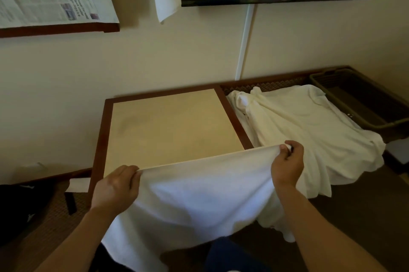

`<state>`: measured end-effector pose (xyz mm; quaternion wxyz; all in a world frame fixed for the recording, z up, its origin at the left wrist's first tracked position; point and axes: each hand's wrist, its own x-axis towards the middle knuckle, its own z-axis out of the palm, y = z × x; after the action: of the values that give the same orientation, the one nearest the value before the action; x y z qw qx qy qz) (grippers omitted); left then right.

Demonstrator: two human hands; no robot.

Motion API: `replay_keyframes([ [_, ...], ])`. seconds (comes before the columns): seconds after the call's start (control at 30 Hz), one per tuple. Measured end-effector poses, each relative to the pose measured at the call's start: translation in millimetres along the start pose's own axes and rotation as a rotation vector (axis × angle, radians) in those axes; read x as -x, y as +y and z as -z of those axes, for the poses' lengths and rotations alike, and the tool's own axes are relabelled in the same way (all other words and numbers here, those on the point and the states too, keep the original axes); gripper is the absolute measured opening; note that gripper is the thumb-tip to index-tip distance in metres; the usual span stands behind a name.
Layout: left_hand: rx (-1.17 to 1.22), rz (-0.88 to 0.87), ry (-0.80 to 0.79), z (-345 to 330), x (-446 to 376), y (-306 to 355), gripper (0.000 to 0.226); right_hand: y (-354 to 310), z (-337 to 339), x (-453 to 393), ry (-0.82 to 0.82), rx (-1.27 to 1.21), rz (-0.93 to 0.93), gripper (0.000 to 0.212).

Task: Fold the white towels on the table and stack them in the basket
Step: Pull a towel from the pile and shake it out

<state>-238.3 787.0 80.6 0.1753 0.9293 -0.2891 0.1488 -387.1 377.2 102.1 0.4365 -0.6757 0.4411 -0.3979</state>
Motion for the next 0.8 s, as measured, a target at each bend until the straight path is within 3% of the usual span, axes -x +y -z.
replay_keyframes([
  [0.2,-0.021,0.100,-0.115,3,-123,-28,0.048,-27,-85,-86,-0.064,0.041,0.022,0.022],
  [0.33,-0.108,0.190,-0.227,-9,-222,-51,0.028,-39,-169,-142,-0.132,0.070,0.082,0.020],
  [0.43,-0.224,0.233,-0.348,-33,-292,-79,0.030,-35,-239,-186,-0.175,0.110,0.113,0.017],
  [0.57,-0.224,0.225,-0.348,-82,-365,-118,0.032,-24,-331,-246,-0.230,0.177,0.128,0.016],
  [0.7,-0.234,0.245,-0.444,-138,-417,-151,0.037,-3,-407,-296,-0.307,0.254,0.043,0.017],
  [0.8,-0.232,0.244,-0.558,-174,-442,-168,0.025,18,-443,-320,-0.356,0.310,0.000,0.018],
])
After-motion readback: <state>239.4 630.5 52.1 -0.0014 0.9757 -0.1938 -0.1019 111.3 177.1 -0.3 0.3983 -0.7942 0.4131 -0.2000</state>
